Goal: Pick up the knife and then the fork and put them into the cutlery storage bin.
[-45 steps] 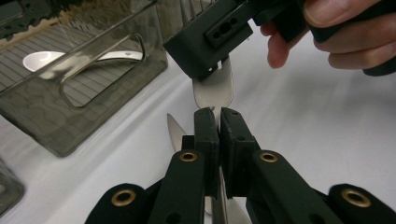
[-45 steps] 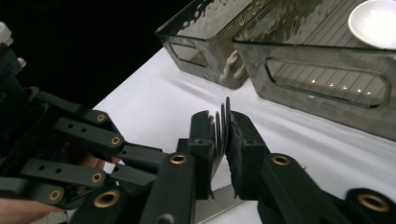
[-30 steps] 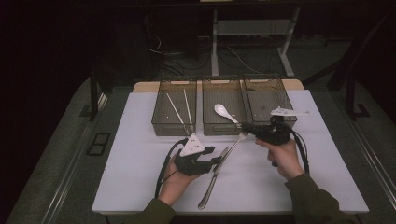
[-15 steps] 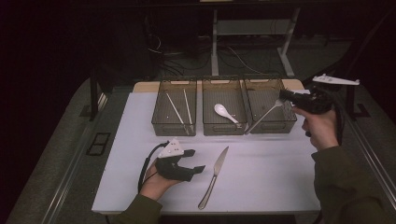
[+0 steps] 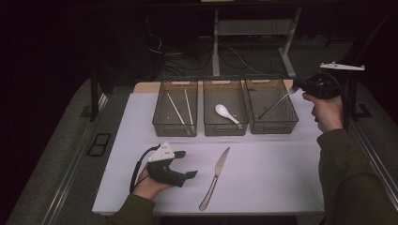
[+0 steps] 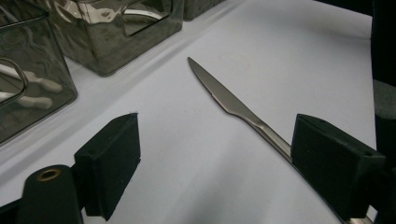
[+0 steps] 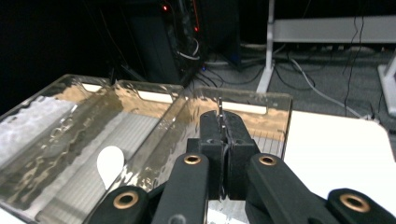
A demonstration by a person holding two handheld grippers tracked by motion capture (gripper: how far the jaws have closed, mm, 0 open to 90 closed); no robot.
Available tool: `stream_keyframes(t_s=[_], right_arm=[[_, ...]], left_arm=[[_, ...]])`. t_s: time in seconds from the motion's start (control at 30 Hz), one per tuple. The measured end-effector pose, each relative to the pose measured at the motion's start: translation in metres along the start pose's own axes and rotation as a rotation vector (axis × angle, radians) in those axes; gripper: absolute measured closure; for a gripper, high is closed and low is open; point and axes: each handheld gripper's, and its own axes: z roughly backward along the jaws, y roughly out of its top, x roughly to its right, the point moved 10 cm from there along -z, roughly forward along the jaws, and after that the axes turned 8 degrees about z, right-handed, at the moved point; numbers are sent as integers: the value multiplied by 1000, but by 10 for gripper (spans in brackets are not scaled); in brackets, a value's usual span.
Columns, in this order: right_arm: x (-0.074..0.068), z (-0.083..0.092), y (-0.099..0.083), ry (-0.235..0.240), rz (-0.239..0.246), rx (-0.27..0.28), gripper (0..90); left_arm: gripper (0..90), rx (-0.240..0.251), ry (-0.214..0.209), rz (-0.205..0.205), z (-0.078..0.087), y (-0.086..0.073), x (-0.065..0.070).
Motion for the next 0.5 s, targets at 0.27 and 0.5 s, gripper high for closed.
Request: stream_keyframes(t_s=[0.27,0.5], right_arm=[[0,-34,-21,9,6,-89,882],[-3,-54,-38,43,-14,-148,882]], left_arm=[[119,4,-4,0,-1,0,0],[119,-2,-10,-6,-1,0,2]])
